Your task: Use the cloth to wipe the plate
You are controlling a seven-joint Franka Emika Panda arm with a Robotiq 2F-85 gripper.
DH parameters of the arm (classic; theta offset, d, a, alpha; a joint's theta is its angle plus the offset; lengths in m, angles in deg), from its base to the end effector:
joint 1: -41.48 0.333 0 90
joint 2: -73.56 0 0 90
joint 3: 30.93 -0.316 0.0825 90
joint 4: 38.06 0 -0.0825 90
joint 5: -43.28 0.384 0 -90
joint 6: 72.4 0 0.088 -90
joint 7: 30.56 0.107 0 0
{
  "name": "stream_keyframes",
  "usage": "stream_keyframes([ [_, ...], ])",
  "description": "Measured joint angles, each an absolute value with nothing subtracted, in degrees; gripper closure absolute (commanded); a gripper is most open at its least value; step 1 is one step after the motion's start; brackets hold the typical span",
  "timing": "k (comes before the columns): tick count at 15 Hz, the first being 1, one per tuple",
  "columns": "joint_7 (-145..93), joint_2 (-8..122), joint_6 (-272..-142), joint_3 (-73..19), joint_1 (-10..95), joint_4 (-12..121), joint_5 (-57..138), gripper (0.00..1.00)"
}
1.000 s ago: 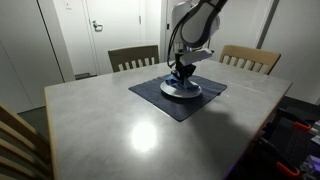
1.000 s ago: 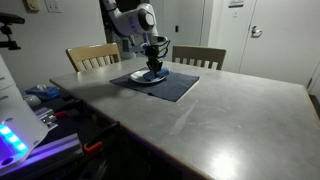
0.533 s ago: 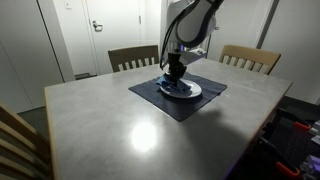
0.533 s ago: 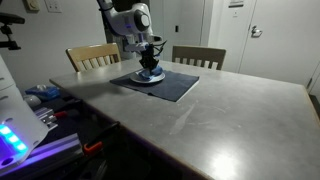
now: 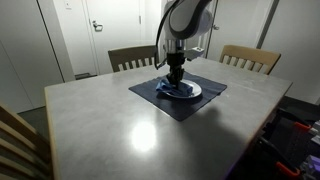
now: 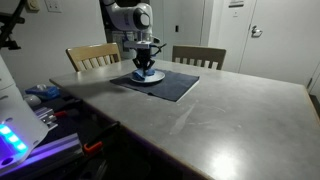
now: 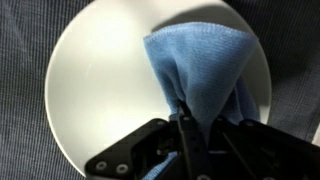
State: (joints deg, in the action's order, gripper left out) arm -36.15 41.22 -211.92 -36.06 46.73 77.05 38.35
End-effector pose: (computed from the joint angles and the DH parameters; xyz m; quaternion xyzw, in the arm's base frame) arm 0.5781 0.1058 0.1597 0.9836 0.1675 -0.0672 0.0041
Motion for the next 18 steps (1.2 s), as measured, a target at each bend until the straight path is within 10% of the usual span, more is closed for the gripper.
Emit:
stream_keyframes([
  [18,-5.1,38.1,-195.9,-27.5,47.9,70.7,39.5,0.97],
])
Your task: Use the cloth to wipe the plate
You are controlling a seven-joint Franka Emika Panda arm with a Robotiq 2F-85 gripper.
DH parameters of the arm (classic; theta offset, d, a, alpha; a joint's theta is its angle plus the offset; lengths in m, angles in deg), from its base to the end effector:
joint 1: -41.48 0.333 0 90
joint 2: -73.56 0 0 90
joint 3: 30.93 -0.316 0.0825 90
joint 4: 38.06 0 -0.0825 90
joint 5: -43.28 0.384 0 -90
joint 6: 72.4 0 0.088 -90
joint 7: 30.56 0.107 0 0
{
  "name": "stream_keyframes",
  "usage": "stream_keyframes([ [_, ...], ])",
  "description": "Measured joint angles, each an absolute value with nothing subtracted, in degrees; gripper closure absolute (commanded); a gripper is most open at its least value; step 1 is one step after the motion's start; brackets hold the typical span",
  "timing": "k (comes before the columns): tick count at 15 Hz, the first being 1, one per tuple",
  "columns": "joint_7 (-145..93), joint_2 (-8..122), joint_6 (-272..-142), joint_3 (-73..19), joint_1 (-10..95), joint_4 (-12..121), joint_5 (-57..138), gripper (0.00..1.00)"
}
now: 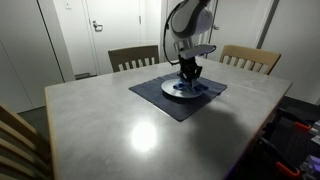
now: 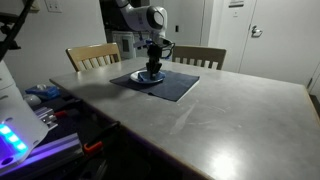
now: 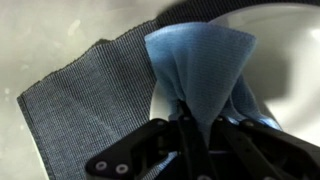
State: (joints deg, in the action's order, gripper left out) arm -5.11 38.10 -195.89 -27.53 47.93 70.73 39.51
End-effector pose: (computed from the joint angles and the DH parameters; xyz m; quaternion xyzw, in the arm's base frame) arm 0.5858 0.0286 0.1486 0.9687 -0.1662 -0.1640 0.0846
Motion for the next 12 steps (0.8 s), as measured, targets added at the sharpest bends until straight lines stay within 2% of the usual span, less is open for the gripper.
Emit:
stream_keyframes([
  [6,0.3,37.0,-198.1,-27.1,48.5,68.8,39.6,0.97],
  [12,-7.6,35.4,-201.7,-28.5,50.0,65.7,39.2,0.97],
])
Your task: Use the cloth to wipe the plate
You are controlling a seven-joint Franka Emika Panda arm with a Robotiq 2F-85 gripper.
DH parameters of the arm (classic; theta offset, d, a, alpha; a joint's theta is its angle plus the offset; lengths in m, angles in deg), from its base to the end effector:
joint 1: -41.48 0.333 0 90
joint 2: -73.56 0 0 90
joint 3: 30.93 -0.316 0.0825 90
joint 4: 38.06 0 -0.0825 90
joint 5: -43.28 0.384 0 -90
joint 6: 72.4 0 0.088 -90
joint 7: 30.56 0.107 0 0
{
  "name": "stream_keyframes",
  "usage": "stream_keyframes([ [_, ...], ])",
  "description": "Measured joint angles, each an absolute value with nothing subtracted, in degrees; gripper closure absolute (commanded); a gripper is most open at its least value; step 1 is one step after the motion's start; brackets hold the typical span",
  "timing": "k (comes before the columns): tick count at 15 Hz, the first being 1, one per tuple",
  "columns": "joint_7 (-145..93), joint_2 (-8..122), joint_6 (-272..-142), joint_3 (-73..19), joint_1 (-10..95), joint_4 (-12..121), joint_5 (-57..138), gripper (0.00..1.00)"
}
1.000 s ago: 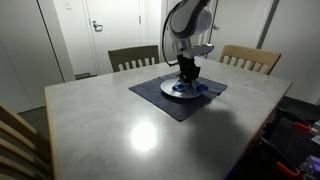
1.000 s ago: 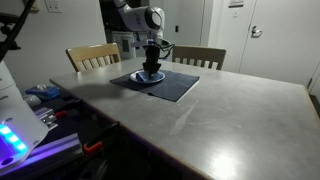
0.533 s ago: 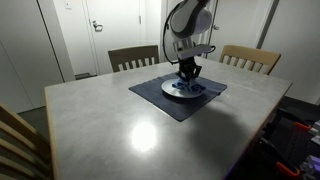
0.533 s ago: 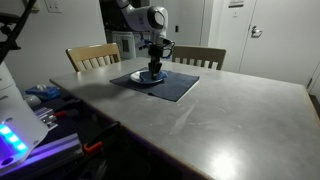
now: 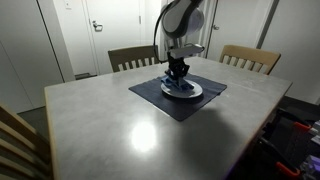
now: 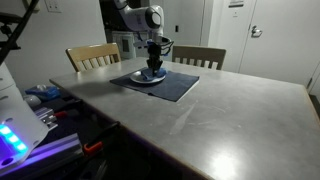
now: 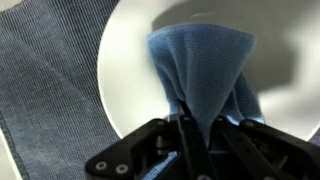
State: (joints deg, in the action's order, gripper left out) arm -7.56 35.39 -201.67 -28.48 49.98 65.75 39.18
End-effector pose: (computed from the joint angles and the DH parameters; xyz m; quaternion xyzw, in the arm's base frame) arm 0.6208 0.0649 0.1554 0.9861 -0.1180 -0.0973 0.0651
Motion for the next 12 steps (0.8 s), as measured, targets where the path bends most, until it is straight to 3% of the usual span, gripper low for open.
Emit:
stream_keyframes([
  [12,-29.5,33.7,-190.1,-33.4,50.9,62.7,34.0,0.97],
])
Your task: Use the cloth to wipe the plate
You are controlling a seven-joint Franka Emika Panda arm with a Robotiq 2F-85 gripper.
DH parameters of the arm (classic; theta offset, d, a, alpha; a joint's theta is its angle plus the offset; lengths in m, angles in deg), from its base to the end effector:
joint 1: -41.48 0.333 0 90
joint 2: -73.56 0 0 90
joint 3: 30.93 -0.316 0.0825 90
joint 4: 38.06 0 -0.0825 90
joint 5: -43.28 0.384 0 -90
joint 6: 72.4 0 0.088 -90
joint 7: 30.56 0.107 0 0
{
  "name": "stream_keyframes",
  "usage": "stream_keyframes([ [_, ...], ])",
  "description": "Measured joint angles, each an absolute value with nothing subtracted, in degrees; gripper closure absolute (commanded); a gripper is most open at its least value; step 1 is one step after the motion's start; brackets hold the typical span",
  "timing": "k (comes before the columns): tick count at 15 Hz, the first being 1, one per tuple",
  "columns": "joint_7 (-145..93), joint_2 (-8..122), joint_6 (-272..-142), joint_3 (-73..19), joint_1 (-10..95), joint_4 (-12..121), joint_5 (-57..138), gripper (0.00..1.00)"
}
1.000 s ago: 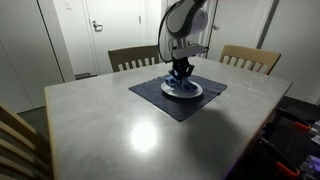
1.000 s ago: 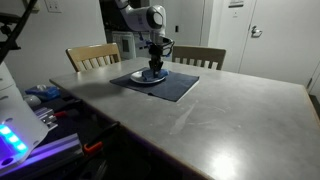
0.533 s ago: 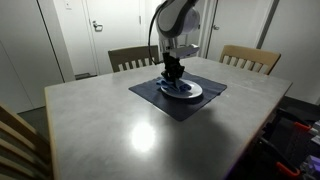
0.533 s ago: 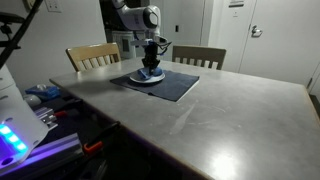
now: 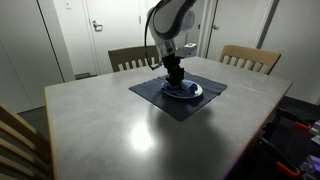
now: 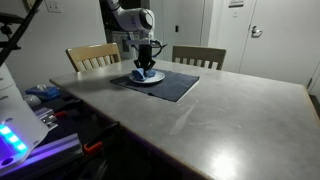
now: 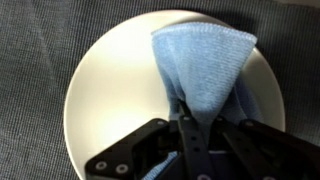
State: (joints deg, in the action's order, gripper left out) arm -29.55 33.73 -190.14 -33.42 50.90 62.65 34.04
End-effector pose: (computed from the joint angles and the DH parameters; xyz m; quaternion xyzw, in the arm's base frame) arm 0.6025 0.1172 0.1466 0.9691 0.1413 -0.1897 0.0697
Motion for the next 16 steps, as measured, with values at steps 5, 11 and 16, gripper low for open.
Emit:
stream_keyframes([
  [5,-29.5,33.7,-187.9,-33.1,51.4,63.2,31.5,0.97],
  [11,-22.9,34.6,-187.6,-30.3,50.6,65.2,32.2,0.97],
  [16,-15.5,35.8,-190.9,-28.3,48.6,67.2,35.6,0.97],
])
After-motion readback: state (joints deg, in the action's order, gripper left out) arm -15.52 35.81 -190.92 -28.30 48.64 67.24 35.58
